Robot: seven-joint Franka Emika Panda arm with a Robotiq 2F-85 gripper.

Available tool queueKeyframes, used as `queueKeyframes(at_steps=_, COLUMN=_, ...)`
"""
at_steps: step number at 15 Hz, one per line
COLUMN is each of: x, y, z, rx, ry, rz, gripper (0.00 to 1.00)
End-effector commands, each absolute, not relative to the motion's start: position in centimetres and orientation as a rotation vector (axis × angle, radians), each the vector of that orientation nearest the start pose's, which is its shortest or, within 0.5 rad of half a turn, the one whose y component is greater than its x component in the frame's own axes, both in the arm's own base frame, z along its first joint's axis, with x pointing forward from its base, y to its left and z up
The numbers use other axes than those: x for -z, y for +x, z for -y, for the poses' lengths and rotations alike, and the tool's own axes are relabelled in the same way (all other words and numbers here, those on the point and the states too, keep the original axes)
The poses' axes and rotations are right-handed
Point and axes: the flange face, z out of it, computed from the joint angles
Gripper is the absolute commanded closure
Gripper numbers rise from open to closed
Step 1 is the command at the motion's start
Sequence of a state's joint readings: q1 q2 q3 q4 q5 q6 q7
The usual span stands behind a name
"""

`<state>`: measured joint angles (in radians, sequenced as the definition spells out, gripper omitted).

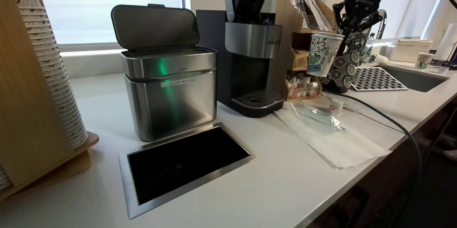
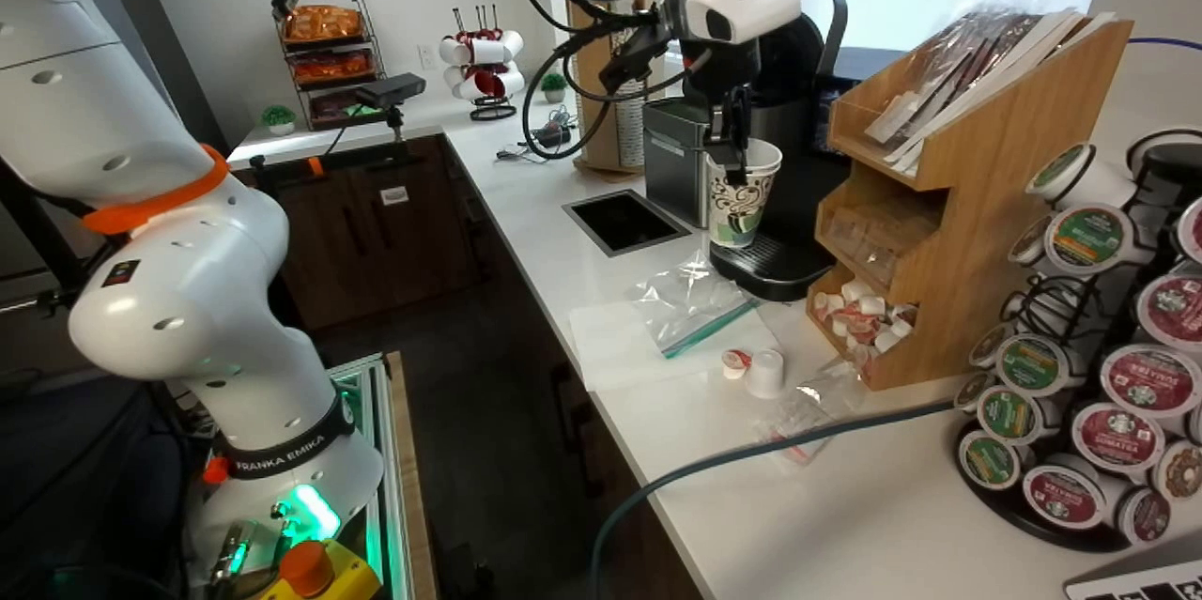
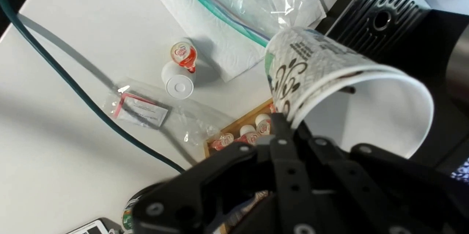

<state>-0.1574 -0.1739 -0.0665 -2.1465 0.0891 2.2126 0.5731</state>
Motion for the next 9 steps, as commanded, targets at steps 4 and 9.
queueKeyframes(at_steps=4, x=-46.5, y=53.8, z=11.1, rx=0.352, ry=-2.731, rz=-1.293, gripper=0.99)
queueKeyframes(at_steps=9, x=-45.0, y=55.4, z=9.9, rx=0.406, ry=-2.740, rz=-1.251, gripper=0.99)
